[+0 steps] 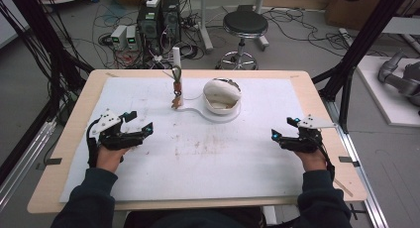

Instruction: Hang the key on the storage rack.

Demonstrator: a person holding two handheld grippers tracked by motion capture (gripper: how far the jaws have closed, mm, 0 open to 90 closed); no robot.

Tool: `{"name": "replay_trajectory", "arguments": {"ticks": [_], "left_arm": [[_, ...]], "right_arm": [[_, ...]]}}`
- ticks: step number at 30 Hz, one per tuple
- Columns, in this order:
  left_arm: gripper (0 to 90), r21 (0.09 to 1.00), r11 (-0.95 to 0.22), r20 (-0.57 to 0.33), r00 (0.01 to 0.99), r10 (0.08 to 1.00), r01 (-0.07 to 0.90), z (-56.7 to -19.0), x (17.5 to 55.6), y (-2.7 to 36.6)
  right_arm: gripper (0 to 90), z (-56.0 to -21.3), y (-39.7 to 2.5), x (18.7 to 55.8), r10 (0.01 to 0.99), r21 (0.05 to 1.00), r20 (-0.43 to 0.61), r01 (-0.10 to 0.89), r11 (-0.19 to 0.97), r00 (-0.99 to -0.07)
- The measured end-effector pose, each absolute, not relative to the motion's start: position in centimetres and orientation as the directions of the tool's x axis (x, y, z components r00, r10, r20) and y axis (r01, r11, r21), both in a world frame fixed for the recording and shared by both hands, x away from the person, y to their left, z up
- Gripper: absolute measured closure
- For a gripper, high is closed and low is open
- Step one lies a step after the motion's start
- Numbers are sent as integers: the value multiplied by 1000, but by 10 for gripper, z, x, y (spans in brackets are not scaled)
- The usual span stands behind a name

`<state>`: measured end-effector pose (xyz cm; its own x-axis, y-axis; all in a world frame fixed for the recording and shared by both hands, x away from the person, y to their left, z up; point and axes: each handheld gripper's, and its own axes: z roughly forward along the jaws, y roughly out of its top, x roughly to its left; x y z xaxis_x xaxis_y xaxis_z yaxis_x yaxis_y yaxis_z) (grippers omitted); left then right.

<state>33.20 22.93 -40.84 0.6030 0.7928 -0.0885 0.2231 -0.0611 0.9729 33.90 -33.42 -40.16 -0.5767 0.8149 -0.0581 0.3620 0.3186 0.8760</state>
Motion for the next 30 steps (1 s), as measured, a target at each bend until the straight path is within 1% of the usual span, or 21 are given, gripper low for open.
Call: {"name": "replay_trajectory", "arguments": {"ticks": [30], "left_arm": [[202, 970, -57, -95, 587, 804, 235, -411, 333, 233]], "right_arm": [[220, -403, -333, 340, 814, 877, -51, 364, 314, -579]]}}
